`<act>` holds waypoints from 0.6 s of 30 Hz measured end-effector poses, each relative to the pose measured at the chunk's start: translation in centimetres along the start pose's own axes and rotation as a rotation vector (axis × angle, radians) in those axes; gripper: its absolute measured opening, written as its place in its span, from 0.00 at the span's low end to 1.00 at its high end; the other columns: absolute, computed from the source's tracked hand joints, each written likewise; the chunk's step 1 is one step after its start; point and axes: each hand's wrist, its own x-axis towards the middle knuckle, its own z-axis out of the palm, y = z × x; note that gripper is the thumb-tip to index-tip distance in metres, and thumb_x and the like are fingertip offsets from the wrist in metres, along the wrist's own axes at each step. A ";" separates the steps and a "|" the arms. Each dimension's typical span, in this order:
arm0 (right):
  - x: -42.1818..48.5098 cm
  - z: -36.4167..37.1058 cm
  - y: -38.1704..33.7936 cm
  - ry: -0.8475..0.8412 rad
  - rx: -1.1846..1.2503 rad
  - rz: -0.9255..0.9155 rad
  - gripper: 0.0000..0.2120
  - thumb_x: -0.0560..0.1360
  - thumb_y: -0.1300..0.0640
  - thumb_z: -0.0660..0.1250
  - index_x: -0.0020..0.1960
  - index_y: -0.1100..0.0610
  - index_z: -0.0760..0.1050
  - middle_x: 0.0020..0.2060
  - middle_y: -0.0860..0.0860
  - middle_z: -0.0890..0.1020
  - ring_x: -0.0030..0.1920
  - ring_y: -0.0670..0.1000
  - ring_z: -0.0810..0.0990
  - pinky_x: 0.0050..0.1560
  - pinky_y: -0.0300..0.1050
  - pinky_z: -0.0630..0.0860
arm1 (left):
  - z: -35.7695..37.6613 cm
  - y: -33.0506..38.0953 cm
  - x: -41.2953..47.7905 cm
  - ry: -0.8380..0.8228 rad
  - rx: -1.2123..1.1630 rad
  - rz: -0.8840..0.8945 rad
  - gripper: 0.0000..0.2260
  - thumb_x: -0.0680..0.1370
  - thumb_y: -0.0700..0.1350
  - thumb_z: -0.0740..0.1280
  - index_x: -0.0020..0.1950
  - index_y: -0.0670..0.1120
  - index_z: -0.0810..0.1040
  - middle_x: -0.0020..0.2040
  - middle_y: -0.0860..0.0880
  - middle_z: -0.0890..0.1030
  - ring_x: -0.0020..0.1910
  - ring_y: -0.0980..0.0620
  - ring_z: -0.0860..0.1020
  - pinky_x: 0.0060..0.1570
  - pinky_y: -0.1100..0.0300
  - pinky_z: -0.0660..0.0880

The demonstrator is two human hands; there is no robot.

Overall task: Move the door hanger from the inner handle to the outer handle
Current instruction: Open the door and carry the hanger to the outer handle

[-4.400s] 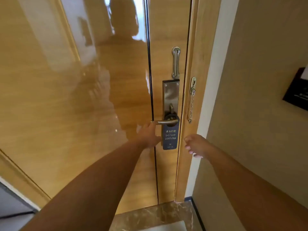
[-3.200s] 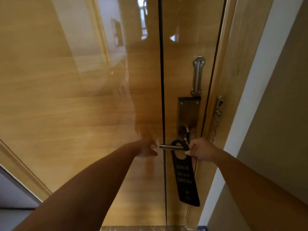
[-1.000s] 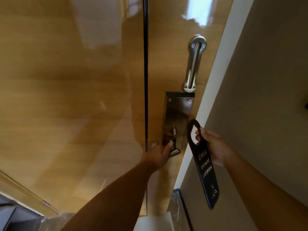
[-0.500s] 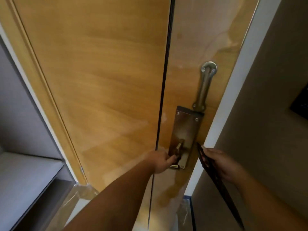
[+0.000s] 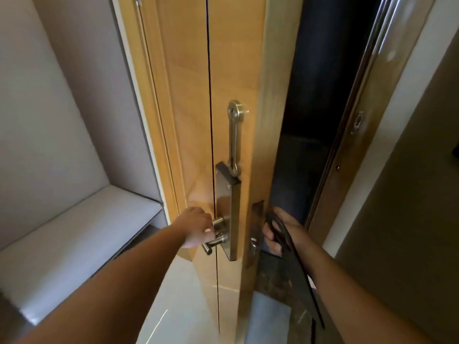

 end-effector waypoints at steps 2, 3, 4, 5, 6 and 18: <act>0.4 2.0 0.5 0.014 -0.074 0.020 0.12 0.69 0.55 0.65 0.49 0.57 0.69 0.22 0.52 0.76 0.15 0.48 0.70 0.17 0.32 0.64 | 0.5 -1.8 -2.7 0.039 0.017 -0.062 0.16 0.75 0.56 0.58 0.56 0.51 0.78 0.54 0.51 0.78 0.58 0.50 0.70 0.58 0.53 0.62; 0.5 3.4 0.8 -0.003 -0.119 0.049 0.09 0.72 0.55 0.64 0.48 0.58 0.68 0.22 0.52 0.76 0.15 0.48 0.69 0.16 0.33 0.63 | 0.8 -2.8 -3.9 0.036 0.026 -0.084 0.17 0.76 0.56 0.58 0.61 0.52 0.75 0.60 0.51 0.76 0.64 0.48 0.67 0.64 0.51 0.60; 0.7 4.7 1.1 -0.022 -0.146 0.073 0.07 0.74 0.56 0.62 0.48 0.59 0.67 0.22 0.52 0.75 0.15 0.47 0.69 0.16 0.34 0.62 | 1.1 -3.8 -5.3 0.032 0.028 -0.100 0.19 0.77 0.57 0.58 0.65 0.53 0.72 0.66 0.50 0.73 0.70 0.47 0.62 0.68 0.49 0.57; 0.9 5.9 1.3 -0.045 -0.164 0.094 0.06 0.76 0.57 0.61 0.47 0.59 0.68 0.22 0.52 0.75 0.15 0.47 0.68 0.16 0.34 0.63 | 1.3 -4.8 -6.5 0.030 0.027 -0.123 0.21 0.77 0.57 0.58 0.69 0.53 0.68 0.71 0.50 0.68 0.73 0.46 0.57 0.70 0.46 0.54; 1.4 6.9 1.5 -0.080 -0.169 0.119 0.06 0.76 0.57 0.61 0.45 0.59 0.68 0.22 0.52 0.75 0.15 0.47 0.69 0.15 0.33 0.64 | 1.4 -5.7 -7.7 0.032 0.028 -0.154 0.23 0.77 0.58 0.57 0.71 0.54 0.64 0.74 0.50 0.64 0.74 0.45 0.53 0.71 0.45 0.51; 5.4 21.6 6.7 -0.273 -0.362 0.195 0.10 0.78 0.58 0.59 0.39 0.57 0.72 0.21 0.48 0.78 0.18 0.43 0.75 0.18 0.34 0.70 | -1.4 -15.4 -21.5 0.133 -0.180 -0.479 0.33 0.69 0.51 0.73 0.71 0.54 0.65 0.73 0.49 0.64 0.71 0.45 0.58 0.66 0.43 0.61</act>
